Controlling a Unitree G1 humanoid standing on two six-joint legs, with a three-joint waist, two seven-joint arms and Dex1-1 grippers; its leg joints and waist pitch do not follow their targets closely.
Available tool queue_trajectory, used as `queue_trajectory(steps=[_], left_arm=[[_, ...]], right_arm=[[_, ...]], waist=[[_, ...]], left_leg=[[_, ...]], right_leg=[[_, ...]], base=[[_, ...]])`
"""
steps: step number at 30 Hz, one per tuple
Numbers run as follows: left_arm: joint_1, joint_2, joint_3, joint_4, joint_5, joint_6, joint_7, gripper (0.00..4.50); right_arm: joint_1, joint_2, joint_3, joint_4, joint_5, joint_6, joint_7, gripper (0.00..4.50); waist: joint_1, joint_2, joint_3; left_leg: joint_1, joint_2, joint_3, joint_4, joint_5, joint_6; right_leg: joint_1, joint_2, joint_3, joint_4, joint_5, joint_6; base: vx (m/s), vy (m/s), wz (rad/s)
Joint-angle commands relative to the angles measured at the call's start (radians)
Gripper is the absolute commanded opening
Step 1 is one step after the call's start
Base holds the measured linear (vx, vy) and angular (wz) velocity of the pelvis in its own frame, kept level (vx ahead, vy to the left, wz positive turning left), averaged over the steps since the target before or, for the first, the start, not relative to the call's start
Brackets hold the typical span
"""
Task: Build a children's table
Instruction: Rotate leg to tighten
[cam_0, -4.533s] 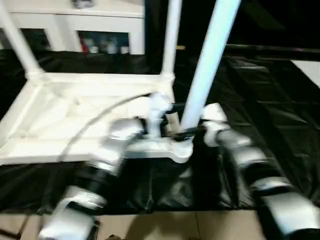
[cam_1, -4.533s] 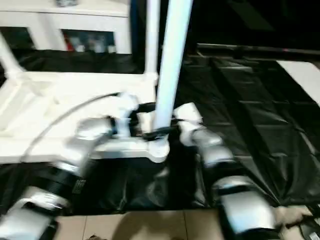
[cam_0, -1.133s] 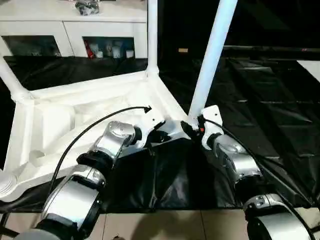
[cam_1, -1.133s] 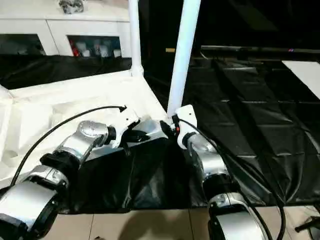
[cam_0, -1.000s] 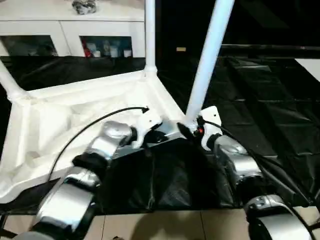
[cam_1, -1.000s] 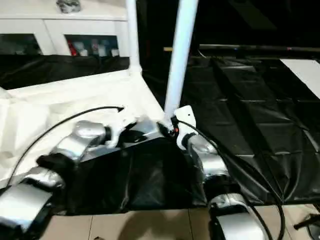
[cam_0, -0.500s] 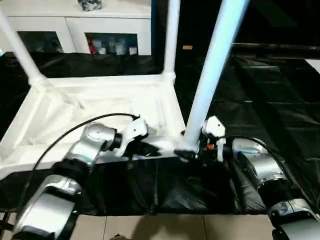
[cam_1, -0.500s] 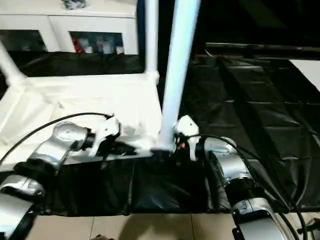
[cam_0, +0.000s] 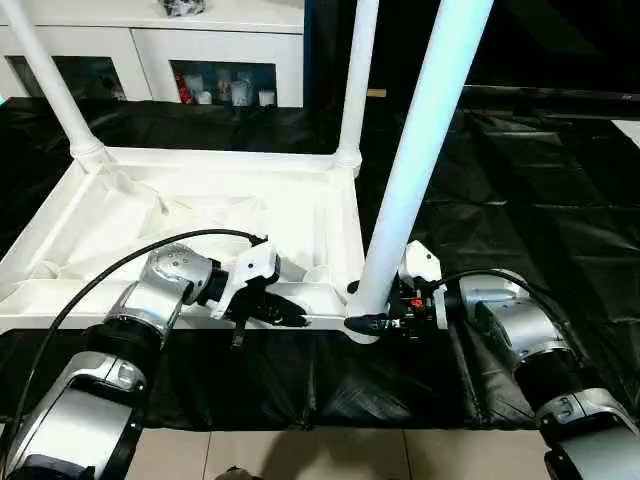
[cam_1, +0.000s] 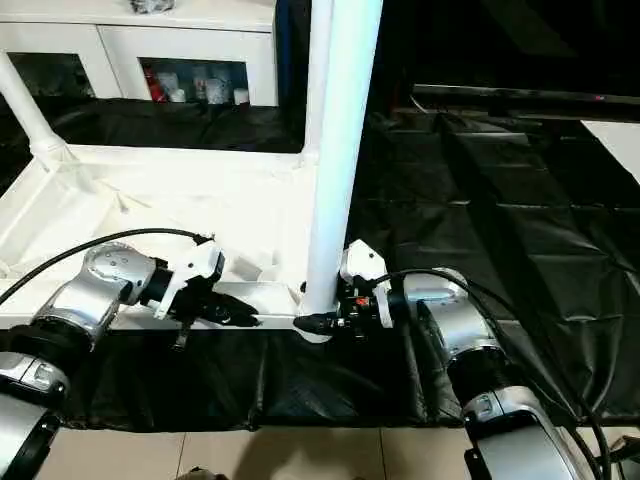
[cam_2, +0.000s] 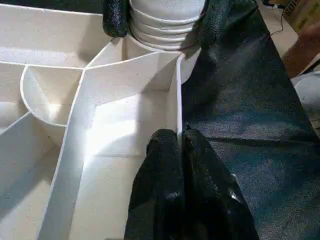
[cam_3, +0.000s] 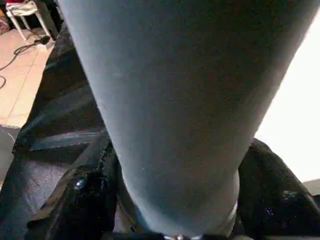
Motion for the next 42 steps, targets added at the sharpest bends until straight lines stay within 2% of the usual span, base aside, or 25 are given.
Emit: queue_trajectory(steps=[1,2,3,4,7,8,9,10,12,13,15,17,18,19,23,24,26,27,29,30,32,33,35,39,42], left_arm=[[-0.009,-0.032,-0.009,0.012,0.014,0.032,0.05,0.0],[-0.017,-0.04,-0.009,0.026,0.032,0.042,0.101,0.0],[-0.028,-0.056,-0.004,0.047,0.049,0.058,0.169,0.0],[-0.028,-0.056,-0.004,0.047,0.049,0.058,0.169,0.0],[-0.059,-0.137,0.026,0.087,0.062,0.129,0.368,0.0],[-0.07,-0.172,0.034,0.094,0.067,0.154,0.446,0.0],[-0.078,-0.202,0.041,0.098,0.068,0.175,0.505,0.0],[-0.082,-0.222,0.044,0.097,0.067,0.188,0.532,0.0],[-0.087,-0.272,0.048,0.089,0.063,0.215,0.584,0.0],[-0.088,-0.285,0.047,0.085,0.062,0.221,0.592,0.0],[-0.087,-0.306,0.039,0.076,0.063,0.22,0.593,0.0],[-0.08,-0.311,0.028,0.065,0.063,0.207,0.557,0.0],[-0.079,-0.308,0.027,0.065,0.066,0.195,0.54,0.0],[-0.079,-0.305,0.026,0.065,0.067,0.19,0.535,0.0],[-0.064,-0.246,0.028,0.046,0.056,0.154,0.435,0.0],[-0.055,-0.222,0.024,0.034,0.053,0.142,0.392,0.0],[-0.048,-0.206,0.02,0.026,0.049,0.131,0.362,0.0],[-0.029,-0.164,0.011,0.008,0.038,0.114,0.27,0.0],[-0.022,-0.146,0.006,0.005,0.036,0.094,0.235,0.0],[-0.019,-0.133,0.006,0.005,0.035,0.086,0.212,0.0],[-0.018,-0.115,0.007,0.005,0.032,0.075,0.171,0.0],[-0.019,-0.097,0.001,0.007,0.033,0.06,0.125,0.0],[-0.017,-0.085,-0.004,0.001,0.029,0.058,0.087,0.0],[-0.013,-0.066,-0.009,-0.02,0.014,0.062,0.017,0.0],[-0.012,-0.054,-0.019,-0.02,0.018,0.053,-0.008,0.0]], right_arm=[[0.0,0.032,0.003,0.007,0.012,0.031,-0.052,2.73],[0.007,0.044,-0.005,0.004,0.006,0.03,-0.098,2.73],[0.014,0.062,-0.012,0.006,-0.016,0.032,-0.178,2.73],[0.014,0.062,-0.012,0.006,-0.016,0.032,-0.178,2.72],[0.031,0.145,-0.039,0.013,-0.075,0.081,-0.457,2.72],[0.034,0.183,-0.05,0.018,-0.085,0.101,-0.545,2.72],[0.031,0.218,-0.06,0.028,-0.095,0.112,-0.625,2.71],[0.023,0.243,-0.068,0.044,-0.099,0.116,-0.679,2.71],[-0.006,0.304,-0.083,0.094,-0.104,0.113,-0.792,2.71],[-0.018,0.321,-0.084,0.109,-0.109,0.107,-0.823,2.71],[-0.031,0.347,-0.075,0.119,-0.105,0.061,-0.806,2.71],[-0.036,0.35,-0.074,0.109,-0.097,0.012,-0.773,2.71],[-0.037,0.341,-0.08,0.096,-0.099,-0.003,-0.763,3.27],[-0.037,0.335,-0.083,0.094,-0.097,-0.006,-0.758,3.4],[-0.023,0.241,-0.108,0.038,-0.037,0.004,-0.562,3.67],[-0.016,0.2,-0.095,0.027,-0.033,0.006,-0.492,3.91],[-0.011,0.175,-0.084,0.022,-0.031,0.008,-0.446,3.94],[0.005,0.1,-0.042,0.014,-0.038,-0.014,-0.311,3.94],[0.014,0.07,-0.025,0.004,-0.036,-0.016,-0.249,3.94],[0.019,0.048,-0.015,-0.001,-0.033,-0.019,-0.202,3.94],[0.022,0.019,-0.007,-0.005,-0.025,-0.016,-0.126,3.94],[0.016,-0.002,-0.004,0.005,-0.027,-0.021,-0.067,3.94],[0.009,-0.01,-0.003,0.01,-0.025,-0.017,-0.036,3.94],[-0.008,-0.018,0.001,0.02,-0.019,0.005,0.023,3.62],[-0.016,-0.027,0.022,0.027,-0.023,0.005,0.049,3.42]], waist=[[0.002,-0.011,-0.062],[0.002,-0.011,-0.062],[-0.001,-0.014,-0.057],[-0.001,-0.014,-0.057],[-0.005,-0.012,-0.052],[-0.009,-0.014,-0.05],[-0.013,-0.013,-0.05],[-0.013,-0.014,-0.051],[-0.022,-0.003,-0.054],[-0.023,-0.005,-0.054],[-0.026,-0.006,-0.057],[-0.026,-0.004,-0.059],[-0.026,-0.007,-0.061],[-0.025,-0.007,-0.062],[-0.023,-0.006,-0.067],[-0.021,-0.007,-0.069],[-0.02,-0.006,-0.069],[-0.018,-0.007,-0.071],[-0.015,-0.005,-0.069],[-0.012,-0.005,-0.07],[-0.011,-0.004,-0.067],[-0.007,-0.006,-0.066],[-0.002,-0.005,-0.065],[0.001,-0.004,-0.065],[0.002,-0.004,-0.066]], left_leg=[[0.012,0.027,-0.004,-0.056,-0.159,0.077],[0.013,0.027,-0.003,-0.057,-0.161,0.074],[0.016,0.027,-0.004,-0.06,-0.188,0.056],[0.016,0.027,-0.004,-0.06,-0.188,0.056],[0.022,0.025,-0.011,-0.069,-0.263,-0.001],[0.024,0.025,-0.011,-0.071,-0.278,-0.008],[0.026,0.022,-0.017,-0.075,-0.317,-0.031],[0.027,0.023,-0.018,-0.074,-0.321,-0.031],[0.022,0.022,-0.018,-0.078,-0.311,-0.03],[0.021,0.021,-0.018,-0.078,-0.31,-0.029],[0.025,0.019,-0.016,-0.075,-0.324,-0.018],[0.019,0.019,-0.016,-0.073,-0.308,-0.001],[0.016,0.019,-0.014,-0.072,-0.285,0.013],[0.015,0.018,-0.014,-0.071,-0.273,0.018],[0.01,0.019,-0.011,-0.064,-0.203,0.059],[0.008,0.019,-0.01,-0.06,-0.181,0.075],[0.005,0.019,-0.009,-0.057,-0.148,0.1],[0.006,0.02,-0.009,-0.055,-0.142,0.106],[0.005,0.023,-0.005,-0.053,-0.137,0.115],[0.009,0.023,-0.004,-0.052,-0.149,0.115],[0.008,0.026,-0.004,-0.054,-0.168,0.113],[0.013,0.028,-0.004,-0.056,-0.193,0.103],[0.014,0.03,-0.004,-0.059,-0.203,0.09],[0.017,0.031,-0.005,-0.062,-0.215,0.067],[0.015,0.03,-0.005,-0.061,-0.199,0.07]], right_leg=[[0.04,-0.044,0.032,-0.064,-0.066,-0.282],[0.04,-0.044,0.032,-0.064,-0.068,-0.281],[0.034,-0.045,0.034,-0.071,-0.12,-0.269],[0.034,-0.045,0.034,-0.071,-0.12,-0.269],[0.028,-0.05,0.036,-0.088,-0.289,-0.219],[0.024,-0.048,0.037,-0.091,-0.315,-0.21],[0.023,-0.051,0.036,-0.1,-0.395,-0.179],[0.023,-0.051,0.036,-0.101,-0.404,-0.171],[0.024,-0.048,0.036,-0.102,-0.343,-0.177],[0.024,-0.045,0.034,-0.101,-0.329,-0.178],[0.022,-0.046,0.036,-0.102,-0.316,-0.184],[0.026,-0.046,0.036,-0.102,-0.289,-0.185],[0.03,-0.045,0.036,-0.098,-0.252,-0.192],[0.031,-0.045,0.035,-0.097,-0.238,-0.193],[0.041,-0.043,0.033,-0.083,-0.1,-0.229],[0.045,-0.043,0.033,-0.077,-0.051,-0.243],[0.046,-0.042,0.032,-0.071,0.008,-0.257],[0.05,-0.041,0.028,-0.069,0.021,-0.27],[0.048,-0.039,0.028,-0.066,0.039,-0.281],[0.048,-0.039,0.027,-0.067,0.025,-0.287],[0.045,-0.04,0.028,-0.069,0.002,-0.29],[0.042,-0.042,0.028,-0.073,-0.049,-0.289],[0.04,-0.043,0.029,-0.074,-0.077,-0.286],[0.038,-0.043,0.03,-0.073,-0.091,-0.286],[0.04,-0.043,0.029,-0.069,-0.06,-0.289]], base=[[0.0,0.0,0.0],[0.0,0.0,0.0],[0.0,0.0,0.0],[0.0,0.0,0.0],[0.0,0.0,0.0],[0.0,0.0,0.0],[0.0,0.0,0.0],[0.0,0.0,0.0],[0.0,0.0,0.0],[0.0,0.0,0.0],[0.0,0.0,0.0],[0.0,0.0,0.0],[0.0,0.0,0.0],[0.0,0.0,0.0],[0.0,0.0,0.0],[0.0,0.0,0.0],[0.0,0.0,0.0],[0.0,0.0,0.0],[0.0,0.0,0.0],[0.0,0.0,0.0],[0.0,0.0,0.0],[0.0,0.0,0.0],[0.0,0.0,0.0],[0.0,0.0,0.0],[0.0,0.0,0.0]])
